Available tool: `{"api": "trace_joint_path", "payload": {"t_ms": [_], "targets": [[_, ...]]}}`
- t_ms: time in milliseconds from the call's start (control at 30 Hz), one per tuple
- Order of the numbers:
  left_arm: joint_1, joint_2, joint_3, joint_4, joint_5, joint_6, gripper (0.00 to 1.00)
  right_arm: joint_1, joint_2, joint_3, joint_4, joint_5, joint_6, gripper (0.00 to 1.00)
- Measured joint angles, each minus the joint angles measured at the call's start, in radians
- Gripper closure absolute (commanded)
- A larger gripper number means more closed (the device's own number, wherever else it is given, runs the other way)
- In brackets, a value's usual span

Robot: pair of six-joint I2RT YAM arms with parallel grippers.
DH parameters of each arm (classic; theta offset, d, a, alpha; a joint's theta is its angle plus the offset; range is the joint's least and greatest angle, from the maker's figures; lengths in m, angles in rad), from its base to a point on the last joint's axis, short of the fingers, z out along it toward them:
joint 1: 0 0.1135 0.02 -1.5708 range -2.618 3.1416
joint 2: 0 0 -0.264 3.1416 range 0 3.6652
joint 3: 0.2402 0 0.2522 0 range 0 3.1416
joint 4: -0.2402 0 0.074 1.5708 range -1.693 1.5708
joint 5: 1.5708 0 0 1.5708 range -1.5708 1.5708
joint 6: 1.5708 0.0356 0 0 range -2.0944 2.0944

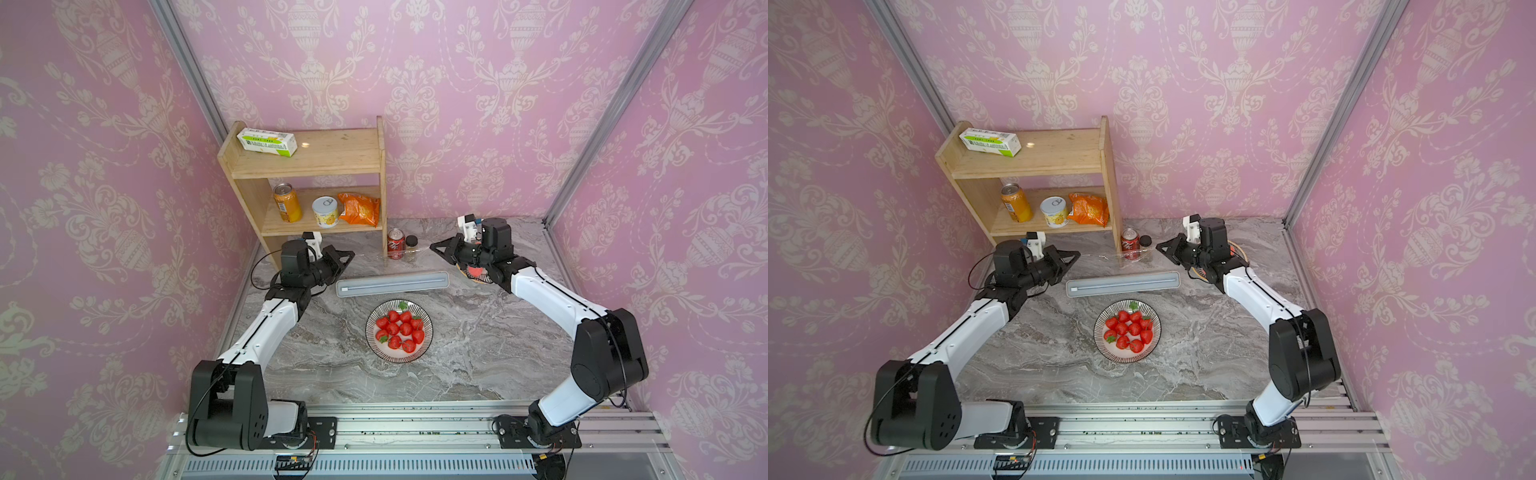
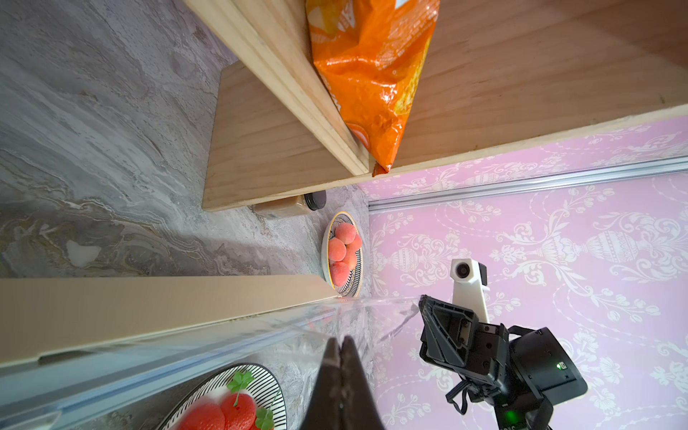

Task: Wrap the plate with plastic wrap
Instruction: Pull the plastic wrap from the plastic wrap cutting box.

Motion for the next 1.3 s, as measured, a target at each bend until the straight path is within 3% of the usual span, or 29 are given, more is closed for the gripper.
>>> {"api": "trace_joint_path", "payload": {"t_ms": [1300], "targets": [[0.000,-0.001,0.075,-0.019,-0.002,0.003,1.00,0.000,-0.002,0.139,-0.089,0.000,-0.042,1.00]]}}
